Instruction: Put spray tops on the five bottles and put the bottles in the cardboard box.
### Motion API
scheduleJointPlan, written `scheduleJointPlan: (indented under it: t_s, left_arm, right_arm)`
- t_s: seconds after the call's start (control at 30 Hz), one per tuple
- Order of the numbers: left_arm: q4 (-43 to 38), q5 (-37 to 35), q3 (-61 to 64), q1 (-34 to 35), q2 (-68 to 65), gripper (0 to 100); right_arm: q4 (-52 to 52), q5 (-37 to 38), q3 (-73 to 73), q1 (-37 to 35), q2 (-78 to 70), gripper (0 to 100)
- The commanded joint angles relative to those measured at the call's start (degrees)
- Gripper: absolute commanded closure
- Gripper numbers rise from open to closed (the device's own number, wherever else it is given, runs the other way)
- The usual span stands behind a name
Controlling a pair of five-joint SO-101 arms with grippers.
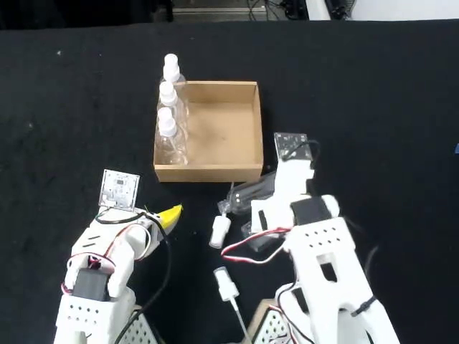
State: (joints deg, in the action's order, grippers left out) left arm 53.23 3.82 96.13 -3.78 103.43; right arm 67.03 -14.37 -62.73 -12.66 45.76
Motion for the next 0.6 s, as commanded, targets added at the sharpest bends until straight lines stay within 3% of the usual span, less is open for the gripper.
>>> scheduleJointPlan:
  t_s: [0.0,0.13,0.27,0.57]
  left_arm:
    - [0.00,0.26,1.27,0.40,0.70,68]
    - [0.00,0.26,1.27,0.40,0.70,68]
    - [0.00,0.35,1.27,0.40,0.70,68]
    - [0.00,0.35,1.27,0.40,0.70,68]
  right_arm:
    - [-5.63,-0.26,-2.42,0.88,0.57,64.2]
    - [-8.00,4.48,-5.85,3.96,0.57,64.2]
    - [-7.30,11.87,-6.46,12.57,0.57,65.1]
    - [-10.37,36.84,-4.00,37.27,0.75,88.7]
